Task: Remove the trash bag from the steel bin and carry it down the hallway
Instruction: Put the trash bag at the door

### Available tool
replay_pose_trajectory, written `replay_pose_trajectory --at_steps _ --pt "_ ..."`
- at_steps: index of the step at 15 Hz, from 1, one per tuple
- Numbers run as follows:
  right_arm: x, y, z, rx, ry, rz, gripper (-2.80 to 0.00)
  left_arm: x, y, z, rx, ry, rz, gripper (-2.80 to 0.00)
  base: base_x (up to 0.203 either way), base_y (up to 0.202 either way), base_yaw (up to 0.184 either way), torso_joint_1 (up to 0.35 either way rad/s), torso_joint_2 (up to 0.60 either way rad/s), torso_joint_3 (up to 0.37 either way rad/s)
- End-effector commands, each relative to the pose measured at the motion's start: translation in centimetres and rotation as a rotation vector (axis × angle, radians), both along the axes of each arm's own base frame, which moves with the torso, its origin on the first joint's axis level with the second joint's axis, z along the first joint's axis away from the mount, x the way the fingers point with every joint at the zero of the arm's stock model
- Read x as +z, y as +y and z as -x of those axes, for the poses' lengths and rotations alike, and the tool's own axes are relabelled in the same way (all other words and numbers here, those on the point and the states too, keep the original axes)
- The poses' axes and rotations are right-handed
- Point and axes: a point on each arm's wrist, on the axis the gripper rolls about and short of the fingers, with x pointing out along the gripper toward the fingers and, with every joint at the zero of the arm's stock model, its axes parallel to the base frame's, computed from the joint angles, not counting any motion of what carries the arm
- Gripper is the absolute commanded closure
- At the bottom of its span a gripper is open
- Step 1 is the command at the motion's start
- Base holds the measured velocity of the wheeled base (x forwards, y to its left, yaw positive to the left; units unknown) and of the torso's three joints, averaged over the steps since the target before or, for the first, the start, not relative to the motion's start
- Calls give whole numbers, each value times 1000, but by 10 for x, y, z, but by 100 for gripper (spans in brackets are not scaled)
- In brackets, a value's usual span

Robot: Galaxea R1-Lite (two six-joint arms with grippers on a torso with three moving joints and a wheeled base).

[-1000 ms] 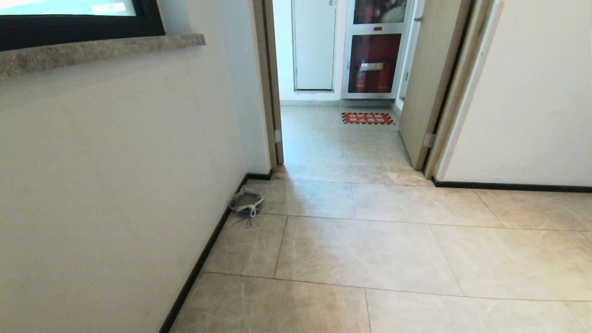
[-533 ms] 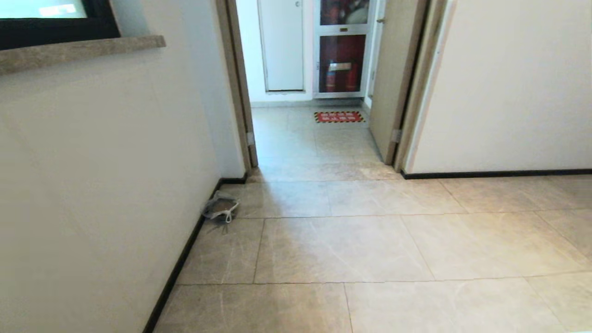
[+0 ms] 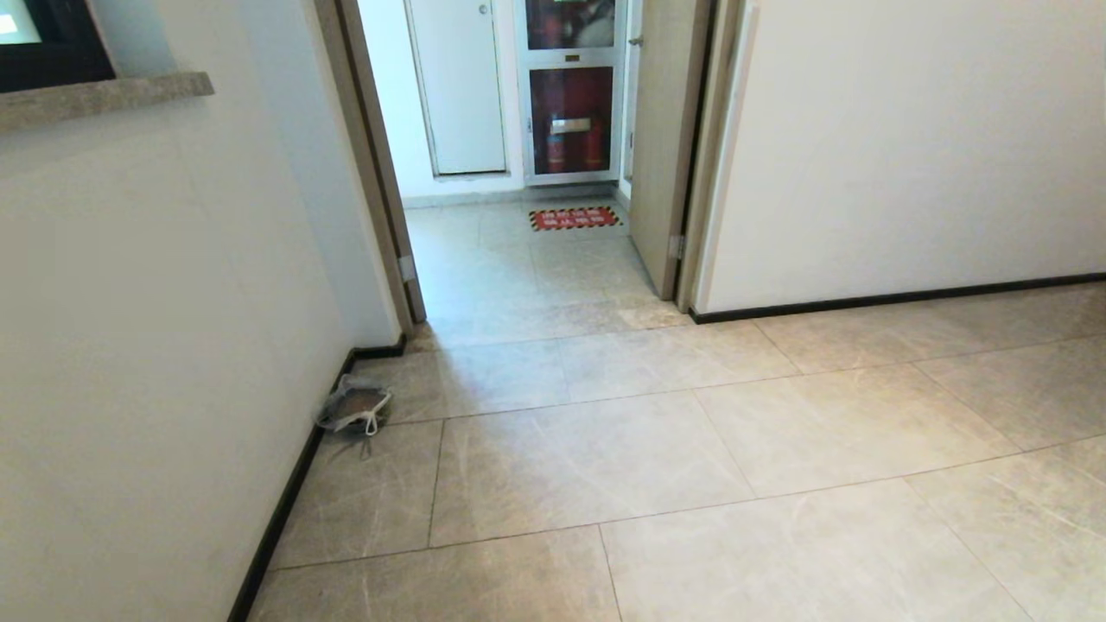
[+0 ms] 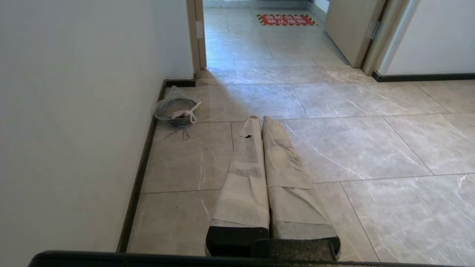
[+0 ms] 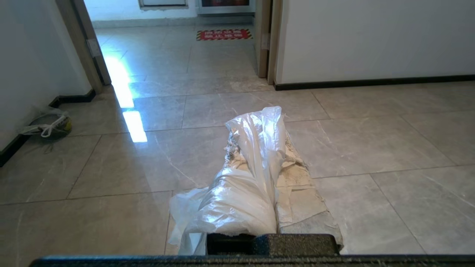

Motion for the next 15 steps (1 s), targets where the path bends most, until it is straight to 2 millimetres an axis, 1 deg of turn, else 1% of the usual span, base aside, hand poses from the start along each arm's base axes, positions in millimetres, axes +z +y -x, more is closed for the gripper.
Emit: replay_pose_trajectory --at_steps 1,6,7,9,15 --pt "-11 0 -3 1 39 1 0 0 0 0 1 0 1 0 0 0 0 0 0 0" --pt "-11 0 -3 1 39 4 0 0 0 0 1 0 1 0 0 0 0 0 0 0" --pt "-11 0 -3 1 40 4 0 0 0 0 1 -1 1 0 -1 6 -90 1 9 2" --pt "-11 0 -3 2 40 4 0 0 0 0 1 -3 1 0 -1 15 -130 2 8 1" --pt "-11 0 -3 1 39 4 0 0 0 0 1 -3 1 0 0 9 -173 3 3 4"
